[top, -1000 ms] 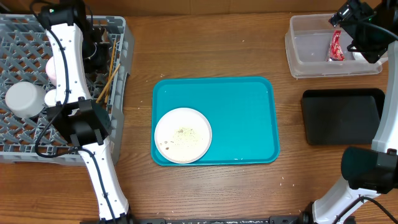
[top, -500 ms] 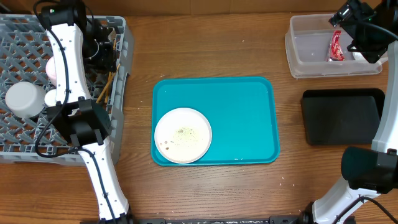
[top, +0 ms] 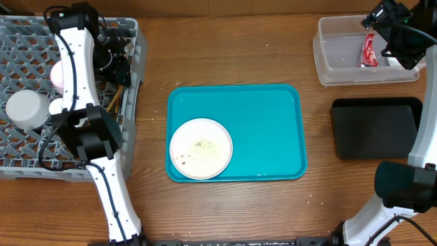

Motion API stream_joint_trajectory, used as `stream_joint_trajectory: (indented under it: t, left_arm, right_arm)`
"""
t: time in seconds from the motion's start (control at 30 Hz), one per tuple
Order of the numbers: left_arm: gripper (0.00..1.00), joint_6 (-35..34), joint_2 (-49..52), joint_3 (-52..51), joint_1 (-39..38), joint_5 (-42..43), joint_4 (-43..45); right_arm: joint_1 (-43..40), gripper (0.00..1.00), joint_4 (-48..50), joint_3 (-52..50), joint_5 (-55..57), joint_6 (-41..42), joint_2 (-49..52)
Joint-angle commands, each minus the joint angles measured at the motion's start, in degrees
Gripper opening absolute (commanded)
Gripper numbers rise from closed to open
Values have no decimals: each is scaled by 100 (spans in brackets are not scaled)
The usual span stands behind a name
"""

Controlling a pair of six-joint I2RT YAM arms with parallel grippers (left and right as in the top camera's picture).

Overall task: Sort waste into correct bins and load items into the dishwasher
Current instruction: 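Insert the second chopstick into the rack's right-edge slots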

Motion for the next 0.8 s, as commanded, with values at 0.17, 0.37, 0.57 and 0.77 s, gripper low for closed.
stream_joint_trajectory:
  t: [0.17,0.37,0.57,0.77]
  left_arm:
    - [31,129,42,-164,-4,-146,264]
    - [20,24,42,-162,-4,278,487]
    - [14,-146,42,-160,-4,487,610]
    - [11,-236,37,-149,-4,485,601]
  right_arm:
    - [-4,100,20,-11,55,-17,26]
    - [-4,100,20,-11,55,-17,26]
    - [-4,100,20,-11,55,-17,26]
    - [-4,100,20,-11,55,-17,26]
